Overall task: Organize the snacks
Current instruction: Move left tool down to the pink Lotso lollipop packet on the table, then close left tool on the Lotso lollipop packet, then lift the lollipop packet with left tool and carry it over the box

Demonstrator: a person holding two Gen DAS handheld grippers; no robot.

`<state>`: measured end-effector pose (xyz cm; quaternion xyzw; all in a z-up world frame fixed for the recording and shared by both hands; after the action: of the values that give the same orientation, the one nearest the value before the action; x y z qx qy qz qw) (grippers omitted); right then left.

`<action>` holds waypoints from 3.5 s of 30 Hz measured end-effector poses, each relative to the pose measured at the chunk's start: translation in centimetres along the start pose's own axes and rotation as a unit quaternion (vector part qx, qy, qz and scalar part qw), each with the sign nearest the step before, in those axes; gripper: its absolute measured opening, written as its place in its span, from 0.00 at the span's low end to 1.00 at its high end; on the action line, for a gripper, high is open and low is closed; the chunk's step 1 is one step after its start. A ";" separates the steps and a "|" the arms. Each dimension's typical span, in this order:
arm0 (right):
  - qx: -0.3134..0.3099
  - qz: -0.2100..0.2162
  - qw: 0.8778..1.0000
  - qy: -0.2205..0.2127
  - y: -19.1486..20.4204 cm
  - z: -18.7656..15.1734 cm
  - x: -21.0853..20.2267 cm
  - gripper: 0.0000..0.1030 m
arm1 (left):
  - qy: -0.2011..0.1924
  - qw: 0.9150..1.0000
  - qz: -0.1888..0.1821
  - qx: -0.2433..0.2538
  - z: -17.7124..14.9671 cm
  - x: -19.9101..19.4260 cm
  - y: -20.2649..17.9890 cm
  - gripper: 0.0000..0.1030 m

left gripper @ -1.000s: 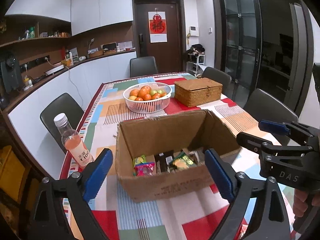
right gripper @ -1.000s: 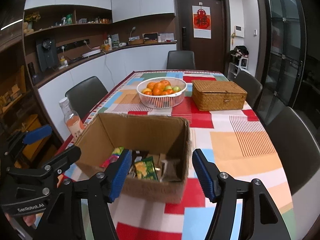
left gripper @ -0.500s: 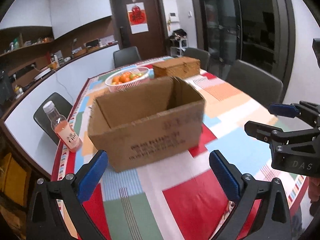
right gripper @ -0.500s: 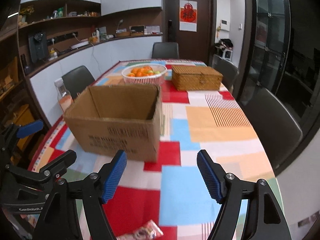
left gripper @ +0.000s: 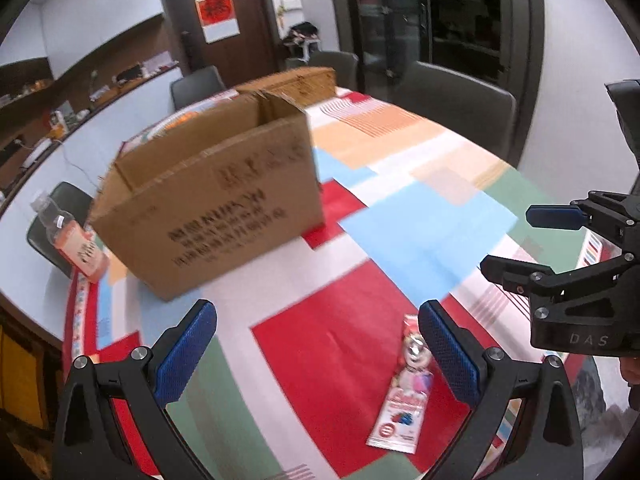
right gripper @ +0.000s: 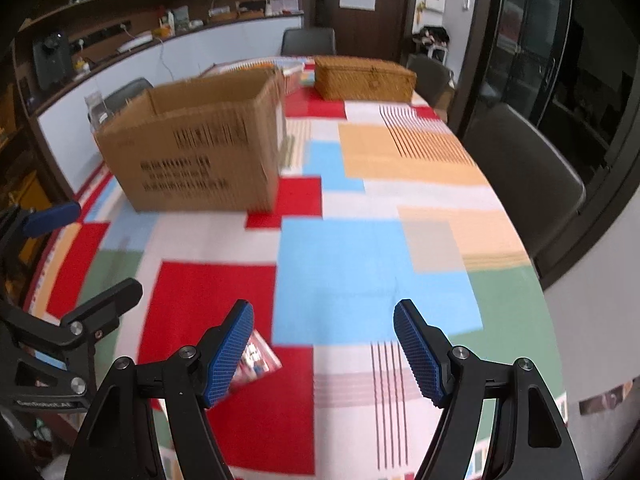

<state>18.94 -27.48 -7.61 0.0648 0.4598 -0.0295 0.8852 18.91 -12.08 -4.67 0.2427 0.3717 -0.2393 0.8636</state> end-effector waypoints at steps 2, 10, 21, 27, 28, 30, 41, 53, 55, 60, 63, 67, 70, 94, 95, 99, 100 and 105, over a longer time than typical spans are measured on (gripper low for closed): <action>0.006 -0.003 1.000 0.013 -0.6 -1.0 0.3 0.71 | 0.012 1.000 -0.013 0.010 -0.5 0.7 -1.0 1.00; 0.031 -0.014 0.997 0.064 -2.5 -4.3 1.6 0.71 | 0.063 0.995 -0.061 0.038 -2.1 3.6 -4.5 0.95; 0.046 -0.026 0.993 0.109 -3.9 -6.5 3.4 0.71 | 0.111 0.988 -0.099 0.037 -3.3 7.2 -6.4 0.78; 0.050 -0.023 0.992 0.116 -4.0 -6.9 3.8 0.71 | 0.117 0.987 -0.101 0.030 -3.5 8.0 -7.0 0.67; 0.052 -0.022 0.991 0.118 -4.0 -6.9 3.9 0.71 | 0.117 0.987 -0.102 0.028 -3.5 8.0 -7.1 0.64; 0.053 -0.021 0.991 0.119 -4.1 -7.0 4.0 0.71 | 0.113 0.987 -0.109 0.024 -3.4 8.0 -7.1 0.55; 0.052 -0.018 0.991 0.124 -3.6 -7.1 4.4 0.71 | 0.103 0.986 -0.130 0.000 -3.5 7.5 -6.5 0.30; 0.044 -0.012 0.994 0.103 -2.4 -5.8 3.8 0.71 | 0.066 0.990 -0.117 -0.039 -2.9 5.0 -3.9 0.30; 0.041 -0.011 0.995 0.095 -2.0 -5.3 3.5 0.71 | 0.058 0.991 -0.112 -0.045 -2.8 4.6 -3.4 0.30; 0.031 -0.006 0.997 0.073 -0.9 -4.0 2.7 0.71 | 0.036 0.993 -0.097 -0.062 -2.5 3.3 -1.6 0.30; 0.027 0.000 0.998 0.059 -0.2 -3.0 2.2 0.71 | 0.021 0.994 -0.086 -0.068 -2.2 2.5 -0.6 0.30; 0.018 0.007 0.999 0.040 0.7 -1.8 1.6 0.71 | 0.004 0.994 -0.071 -0.079 -1.7 1.6 0.8 0.30; 0.011 0.012 1.000 0.023 1.4 -0.8 1.2 0.71 | -0.008 0.994 -0.061 -0.086 -1.3 1.0 1.8 0.30; -0.019 0.052 0.996 -0.067 6.4 7.0 -0.4 0.71 | -0.081 0.989 0.022 -0.120 2.2 -2.9 9.3 0.30; -0.019 0.054 0.996 -0.070 6.6 7.3 -0.5 0.71 | -0.084 0.989 0.026 -0.121 2.5 -3.0 9.6 0.30; -0.021 0.061 0.995 -0.082 7.4 8.8 -0.6 0.71 | -0.096 0.987 0.039 -0.123 3.6 -3.4 10.9 0.30; -0.022 0.063 0.994 -0.086 7.6 9.3 -0.6 0.71 | -0.098 0.987 0.042 -0.124 3.9 -3.5 11.3 0.30; -0.021 0.074 0.992 -0.100 8.5 11.6 -0.5 0.71 | -0.106 0.985 0.048 -0.125 5.6 -3.3 13.2 0.30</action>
<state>28.94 -20.69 0.15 0.0768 0.3638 0.0392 0.9275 27.68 -4.50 4.41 0.1236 0.2926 -0.1733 0.9323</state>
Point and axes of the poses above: each gripper's, at about its wrist camera, not at the fingertips, and x roughly the way its jaws point, y to its left, z to its top, the point moved 3 cm from there along x, roughly the way its jaws point, and after that the axes turned 11 degrees about x, right-handed, at the moved point
